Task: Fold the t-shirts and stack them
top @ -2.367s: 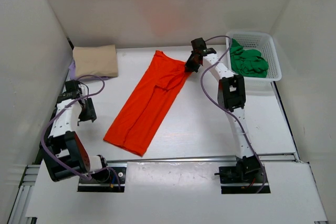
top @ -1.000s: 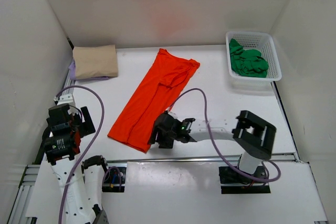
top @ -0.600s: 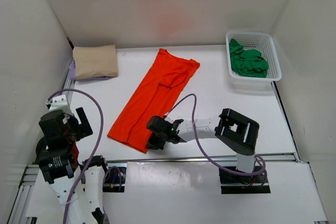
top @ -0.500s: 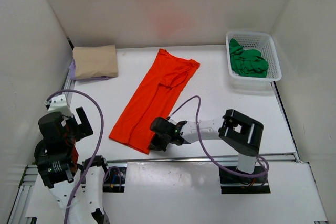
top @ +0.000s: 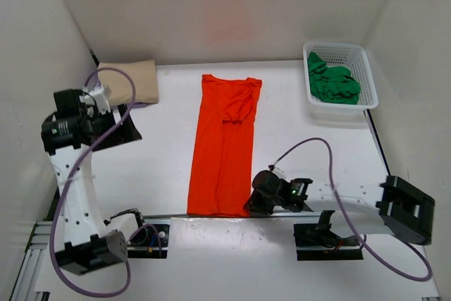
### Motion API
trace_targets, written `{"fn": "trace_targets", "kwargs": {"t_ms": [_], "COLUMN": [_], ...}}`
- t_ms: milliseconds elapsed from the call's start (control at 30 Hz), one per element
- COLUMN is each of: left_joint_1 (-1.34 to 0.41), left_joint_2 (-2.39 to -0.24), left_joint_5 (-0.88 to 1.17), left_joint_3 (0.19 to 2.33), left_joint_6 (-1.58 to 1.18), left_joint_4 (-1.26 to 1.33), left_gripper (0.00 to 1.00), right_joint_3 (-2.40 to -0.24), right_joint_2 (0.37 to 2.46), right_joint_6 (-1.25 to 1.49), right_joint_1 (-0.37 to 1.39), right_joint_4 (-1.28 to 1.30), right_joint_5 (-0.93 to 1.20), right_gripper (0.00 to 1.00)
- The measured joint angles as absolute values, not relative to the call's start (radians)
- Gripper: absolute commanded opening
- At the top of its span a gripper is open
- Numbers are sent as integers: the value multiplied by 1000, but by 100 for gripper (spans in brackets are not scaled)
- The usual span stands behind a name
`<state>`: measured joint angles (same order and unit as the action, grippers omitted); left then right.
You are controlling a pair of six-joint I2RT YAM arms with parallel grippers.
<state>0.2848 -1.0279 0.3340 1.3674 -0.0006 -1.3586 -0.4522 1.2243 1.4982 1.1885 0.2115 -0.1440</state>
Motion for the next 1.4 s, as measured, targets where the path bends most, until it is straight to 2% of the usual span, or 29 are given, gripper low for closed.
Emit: {"fn": "trace_targets", "kwargs": {"t_ms": [67, 133, 267, 333, 400, 467, 633, 667, 767, 900, 1000, 1067, 1200, 1400], "left_joint_1": [279, 276, 257, 180, 91, 8, -347, -434, -611, -545, -489, -487, -486, -491], "left_joint_2": [-1094, -1111, -1159, -1293, -1437, -1524, -1591, -1592, -1557, -1388, -1299, -1306, -1407, -1442], "left_joint_5": [389, 432, 419, 321, 267, 227, 85, 84, 126, 237, 317, 373, 442, 548], "left_joint_3": [1478, 1587, 1778, 1958, 2037, 1959, 1328, 1233, 1081, 1018, 947, 870, 685, 647], "left_joint_6": [-1, -1, 0, 0, 0, -2, -5, -4, 1, 0, -2, -1, -2, -17], "left_joint_4": [-1364, -1324, -1215, -1209, -1178, -1131, -991, -995, -1018, -974, -912, -879, -867, -903], "left_gripper": [99, 99, 99, 96, 96, 96, 95, 92, 86, 85, 77, 74, 74, 77], "right_joint_3": [-422, -412, -409, -408, -408, -407, -408, -411, -433, -479, -496, -496, -494, -480], "right_joint_2": [1141, 1087, 1032, 1016, 1008, 1005, 1007, 1012, 1050, 1131, 1166, 1172, 1171, 1164], "right_joint_6": [1463, 1416, 1363, 1354, 1353, 1353, 1343, 1336, 1297, 1235, 1214, 1216, 1230, 1256], "right_joint_1": [1176, 1166, 1160, 1158, 1155, 1149, 1137, 1135, 1132, 1132, 1132, 1132, 1132, 1134], "right_joint_4": [225, 248, 311, 325, 338, 347, 358, 358, 351, 332, 313, 295, 282, 258], "right_joint_5": [-151, -159, -173, -181, -187, -194, -204, -201, -181, -145, -124, -114, -108, -101], "right_gripper": [51, 60, 66, 67, 67, 68, 68, 68, 68, 67, 67, 67, 67, 65]}}
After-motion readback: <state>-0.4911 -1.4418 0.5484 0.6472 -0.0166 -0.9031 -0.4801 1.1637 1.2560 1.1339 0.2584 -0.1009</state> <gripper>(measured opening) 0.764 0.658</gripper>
